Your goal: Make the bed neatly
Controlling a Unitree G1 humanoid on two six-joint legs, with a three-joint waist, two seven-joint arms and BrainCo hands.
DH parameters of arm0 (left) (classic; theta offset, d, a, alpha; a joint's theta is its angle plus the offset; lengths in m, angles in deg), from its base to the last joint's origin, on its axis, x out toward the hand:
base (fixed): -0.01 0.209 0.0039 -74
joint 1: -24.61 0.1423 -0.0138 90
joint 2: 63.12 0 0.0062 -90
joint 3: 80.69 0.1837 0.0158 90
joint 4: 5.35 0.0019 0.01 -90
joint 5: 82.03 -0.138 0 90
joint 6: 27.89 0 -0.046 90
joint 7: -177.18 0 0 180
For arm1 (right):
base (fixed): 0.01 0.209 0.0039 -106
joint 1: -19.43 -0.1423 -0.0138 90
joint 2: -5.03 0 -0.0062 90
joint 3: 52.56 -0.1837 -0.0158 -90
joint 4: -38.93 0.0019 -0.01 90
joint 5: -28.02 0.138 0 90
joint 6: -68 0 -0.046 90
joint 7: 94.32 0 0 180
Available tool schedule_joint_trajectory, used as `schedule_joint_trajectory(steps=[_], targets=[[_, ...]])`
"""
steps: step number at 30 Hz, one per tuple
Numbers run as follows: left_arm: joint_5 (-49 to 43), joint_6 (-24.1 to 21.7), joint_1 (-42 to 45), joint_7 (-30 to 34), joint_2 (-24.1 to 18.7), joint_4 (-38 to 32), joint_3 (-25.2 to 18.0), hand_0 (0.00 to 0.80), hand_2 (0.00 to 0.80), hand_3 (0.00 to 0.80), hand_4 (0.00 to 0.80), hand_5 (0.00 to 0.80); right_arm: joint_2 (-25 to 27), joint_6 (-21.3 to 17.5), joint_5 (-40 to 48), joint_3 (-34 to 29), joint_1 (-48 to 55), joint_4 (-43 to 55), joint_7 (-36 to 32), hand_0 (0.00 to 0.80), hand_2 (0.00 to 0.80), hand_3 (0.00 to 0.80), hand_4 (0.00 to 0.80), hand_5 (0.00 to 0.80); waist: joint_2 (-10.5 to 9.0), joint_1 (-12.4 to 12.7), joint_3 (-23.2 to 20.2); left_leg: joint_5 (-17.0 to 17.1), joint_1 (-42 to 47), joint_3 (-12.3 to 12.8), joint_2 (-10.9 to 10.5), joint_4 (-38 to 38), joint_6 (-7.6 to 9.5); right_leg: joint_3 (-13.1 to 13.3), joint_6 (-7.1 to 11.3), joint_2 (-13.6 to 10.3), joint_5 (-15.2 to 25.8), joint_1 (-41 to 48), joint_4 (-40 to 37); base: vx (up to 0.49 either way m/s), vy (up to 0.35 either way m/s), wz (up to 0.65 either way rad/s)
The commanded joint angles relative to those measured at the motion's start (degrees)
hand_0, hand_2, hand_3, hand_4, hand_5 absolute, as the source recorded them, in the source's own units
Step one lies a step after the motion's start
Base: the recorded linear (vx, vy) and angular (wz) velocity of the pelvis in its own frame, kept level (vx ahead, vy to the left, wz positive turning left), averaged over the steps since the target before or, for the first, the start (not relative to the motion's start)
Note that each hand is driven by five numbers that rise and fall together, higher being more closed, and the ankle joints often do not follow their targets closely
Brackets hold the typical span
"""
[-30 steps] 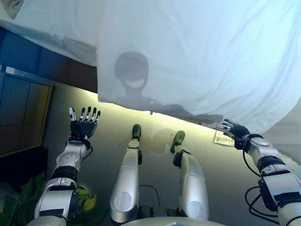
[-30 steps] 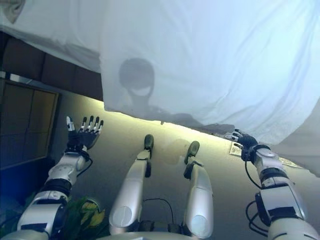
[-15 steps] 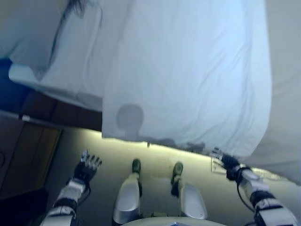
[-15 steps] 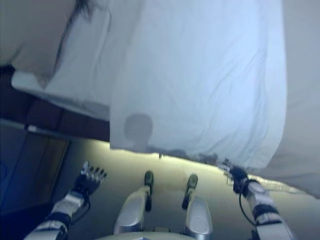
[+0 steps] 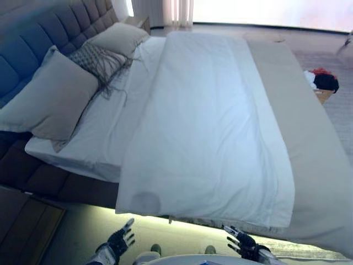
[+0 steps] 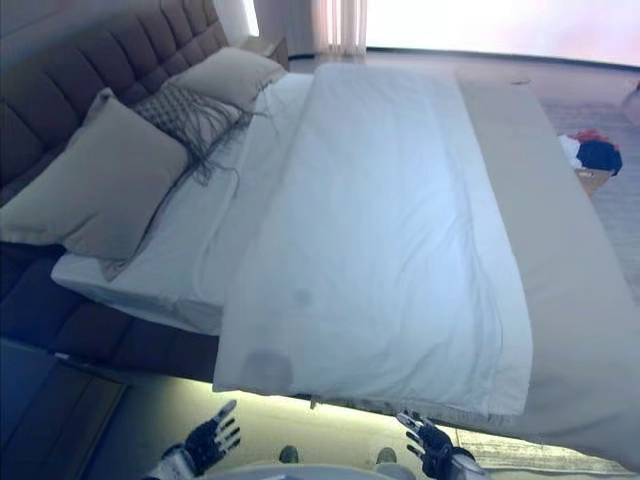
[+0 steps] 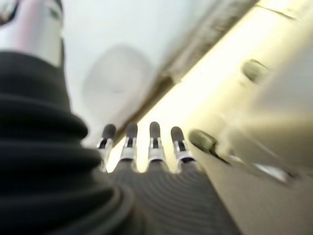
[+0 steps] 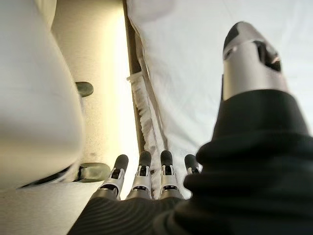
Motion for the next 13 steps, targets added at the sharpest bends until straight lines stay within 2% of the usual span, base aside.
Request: schedule_joint_trajectory(steps=[1, 4, 13], targets=[[-2.85, 0.56, -2.78, -2.25, 1.23, 4.23, -1.36, 0.0, 0.0, 0.0, 0.0, 0.0, -1.49, 1.17, -1.83, -0.26, -2.42, -4.42, 3.87, 0.0, 0.0, 0.0, 0.0, 0.0, -1.08, -0.49, 1.11, 1.39, 0.69, 0.16, -2.09, 0.01, 0.9, 1.63, 1.65, -1.67, 2.13, 1.93, 1.65, 0.042, 0.014, -0.22], [-4.08, 1.23, -2.94, -2.63, 2.64, 5.07, -0.8, 0.0, 0.0, 0.0, 0.0, 0.0, -1.97, 1.44, -2.19, 0.44, -2.94, -5.69, 6.56, 0.0, 0.0, 0.0, 0.0, 0.0, -1.26, -0.2, 0.82, 1.11, 1.46, 0.18, -2.04, 0.01, 0.99, 1.46, 1.53, -1.58, 2.31, 2.96, 1.0, 0.033, -0.003, -0.07], [-1.63, 1.12, -3.5, -2.15, 4.36, 4.29, 1.86, 0.0, 0.0, 0.0, 0.0, 0.0, -2.59, 2.01, -3.31, 3.21, -4.25, -5.82, 4.8, 0.0, 0.0, 0.0, 0.0, 0.0, -2.09, 0.08, 0.22, 0.58, 2.63, 0.26, -1.85, 0.01, 1.27, 1.81, 1.47, -1.37, 2.43, 4.07, 0.74, 0.008, -0.001, -0.01]])
